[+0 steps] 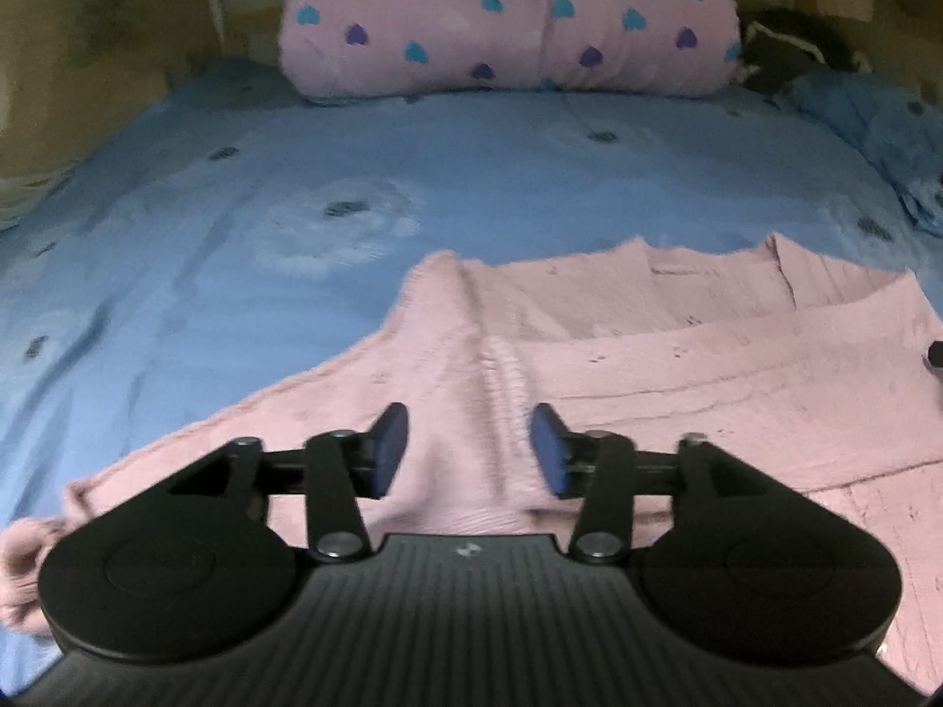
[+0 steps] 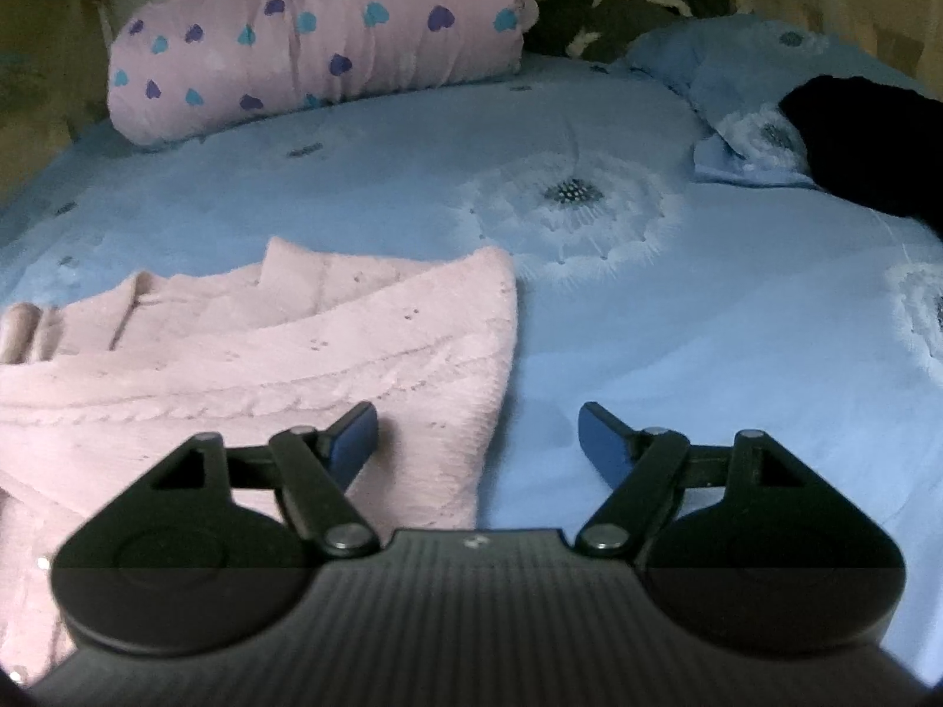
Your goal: Fold small clothes
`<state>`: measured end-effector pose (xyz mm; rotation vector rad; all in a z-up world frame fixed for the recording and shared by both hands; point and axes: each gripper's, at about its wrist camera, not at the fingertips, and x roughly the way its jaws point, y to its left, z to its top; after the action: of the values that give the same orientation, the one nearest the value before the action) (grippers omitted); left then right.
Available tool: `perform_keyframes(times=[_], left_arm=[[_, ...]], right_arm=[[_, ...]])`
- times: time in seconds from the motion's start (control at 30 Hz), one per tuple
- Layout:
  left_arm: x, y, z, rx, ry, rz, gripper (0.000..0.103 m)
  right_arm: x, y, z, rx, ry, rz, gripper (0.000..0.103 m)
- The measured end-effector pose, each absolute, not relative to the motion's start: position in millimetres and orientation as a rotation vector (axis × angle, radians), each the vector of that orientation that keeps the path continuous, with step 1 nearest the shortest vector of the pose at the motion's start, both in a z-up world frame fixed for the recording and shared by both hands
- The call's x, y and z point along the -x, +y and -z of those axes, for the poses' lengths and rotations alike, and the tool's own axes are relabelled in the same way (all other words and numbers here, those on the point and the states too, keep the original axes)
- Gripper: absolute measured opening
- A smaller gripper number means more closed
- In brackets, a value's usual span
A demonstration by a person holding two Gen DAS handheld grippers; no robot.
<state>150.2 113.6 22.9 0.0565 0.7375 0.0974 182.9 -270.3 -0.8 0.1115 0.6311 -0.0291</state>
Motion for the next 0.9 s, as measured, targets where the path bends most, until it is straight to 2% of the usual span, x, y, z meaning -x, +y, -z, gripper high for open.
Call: perform_keyframes(times=[0.5,0.9], left_arm=[[-73,209,-64,-0.062,0.726,-0.334,0.07],[-31,286,-48,-0.045,0.772,-0.467,0.085]], right_arm=[[-136,-237,-32,-0.129,0.595,-0.056,0.077],[-79,-204,-37,-0.102,0.643,-0.119,0.077]])
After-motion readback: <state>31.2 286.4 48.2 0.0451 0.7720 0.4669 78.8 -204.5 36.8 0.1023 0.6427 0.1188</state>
